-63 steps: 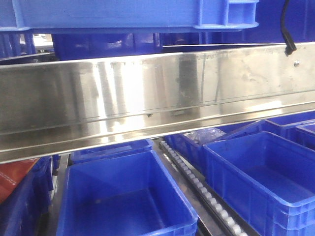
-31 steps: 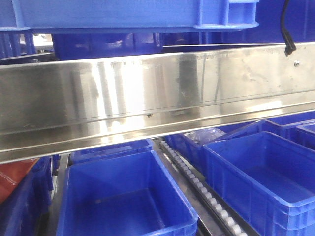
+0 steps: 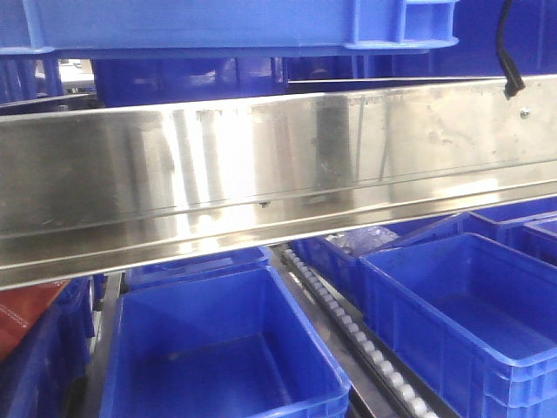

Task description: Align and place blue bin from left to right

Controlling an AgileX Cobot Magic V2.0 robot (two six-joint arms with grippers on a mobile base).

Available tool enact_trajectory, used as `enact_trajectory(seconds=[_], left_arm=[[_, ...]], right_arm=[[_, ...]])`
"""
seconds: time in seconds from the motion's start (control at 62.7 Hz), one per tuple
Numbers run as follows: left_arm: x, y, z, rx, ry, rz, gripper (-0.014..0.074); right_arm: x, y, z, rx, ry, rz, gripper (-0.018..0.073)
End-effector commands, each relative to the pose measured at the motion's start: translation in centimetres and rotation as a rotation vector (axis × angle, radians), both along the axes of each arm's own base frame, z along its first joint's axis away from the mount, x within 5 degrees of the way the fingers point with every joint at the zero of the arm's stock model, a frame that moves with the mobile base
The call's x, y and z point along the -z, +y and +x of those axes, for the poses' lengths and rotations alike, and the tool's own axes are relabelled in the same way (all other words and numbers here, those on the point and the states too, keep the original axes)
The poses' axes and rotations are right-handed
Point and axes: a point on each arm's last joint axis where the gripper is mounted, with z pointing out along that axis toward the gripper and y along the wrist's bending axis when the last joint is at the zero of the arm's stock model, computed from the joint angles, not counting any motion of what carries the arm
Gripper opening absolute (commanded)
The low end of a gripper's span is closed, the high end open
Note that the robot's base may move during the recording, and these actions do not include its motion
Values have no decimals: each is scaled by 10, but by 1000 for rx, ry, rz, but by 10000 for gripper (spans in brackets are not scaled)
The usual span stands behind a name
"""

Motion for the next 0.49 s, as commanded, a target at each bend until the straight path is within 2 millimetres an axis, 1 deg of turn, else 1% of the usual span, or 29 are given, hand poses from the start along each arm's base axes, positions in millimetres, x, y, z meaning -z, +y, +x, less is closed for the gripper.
enact_trajectory(seconds=[0.0, 0.112, 0.191, 0.271, 0.478], left_arm=[[-43, -12, 0, 35, -349, -203, 1], [-36, -13, -2, 42, -267, -180, 1], [-31, -11, -4, 23, -211, -175, 1], [-28, -8, -5, -10, -177, -163, 1], [-15, -5, -4, -50, -103, -133, 1]], right_arm=[[-14, 9, -6, -63, -85, 74, -75], [-16, 6, -3, -53, -115, 82, -75], [-16, 0, 5, -29, -138, 89, -75], [-10, -7, 15, -13, -140, 76, -75], [7, -12, 44, -10, -178, 63, -75]])
